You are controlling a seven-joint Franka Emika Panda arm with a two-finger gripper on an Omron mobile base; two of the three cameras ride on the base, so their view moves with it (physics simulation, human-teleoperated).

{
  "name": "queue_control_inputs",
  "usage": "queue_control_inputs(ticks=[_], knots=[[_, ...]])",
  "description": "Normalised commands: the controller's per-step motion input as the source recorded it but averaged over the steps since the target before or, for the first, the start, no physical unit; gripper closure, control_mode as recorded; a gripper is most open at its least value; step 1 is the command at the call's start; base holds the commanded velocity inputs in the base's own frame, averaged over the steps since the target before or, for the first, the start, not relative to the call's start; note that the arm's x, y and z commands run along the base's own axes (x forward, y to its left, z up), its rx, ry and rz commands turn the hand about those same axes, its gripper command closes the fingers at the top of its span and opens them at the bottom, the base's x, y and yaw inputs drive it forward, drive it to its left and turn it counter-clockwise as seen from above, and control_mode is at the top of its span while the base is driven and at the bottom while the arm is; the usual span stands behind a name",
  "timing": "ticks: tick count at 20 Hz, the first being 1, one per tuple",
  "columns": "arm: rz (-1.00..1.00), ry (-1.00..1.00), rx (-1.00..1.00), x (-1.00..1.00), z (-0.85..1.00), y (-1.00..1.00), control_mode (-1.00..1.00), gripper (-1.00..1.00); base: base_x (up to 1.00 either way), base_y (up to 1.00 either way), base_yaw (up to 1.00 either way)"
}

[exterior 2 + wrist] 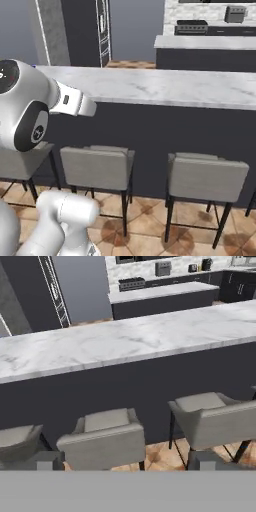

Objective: There is a tray on the dining counter. Grab the cup, mug, and pitcher and place them on the tray. The pitcher may be placed next to the tray if it cannot fit the tray.

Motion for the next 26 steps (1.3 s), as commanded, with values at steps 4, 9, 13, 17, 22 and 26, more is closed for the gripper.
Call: queue_control_inputs(ticks=[4,9,13,17,22,26], knots=[[0.00,0.00,0.00,0.00,0.00,0.00,1.00,-1.00,0.17,-1.00,0.00],[0.00,0.00,0.00,0.00,0.00,0.00,1.00,-1.00,0.15,-1.00,0.00],[0.00,0.00,0.00,0.00,0.00,0.00,1.00,-1.00,0.14,-1.00,0.00],[0.00,0.00,0.00,0.00,0.00,0.00,1.00,-1.00,0.14,-1.00,0.00],[0.00,0.00,0.00,0.00,0.00,0.00,1.00,-1.00,0.16,-1.00,0.00],[0.00,0.00,0.00,0.00,0.00,0.00,1.00,-1.00,0.16,-1.00,0.00]])
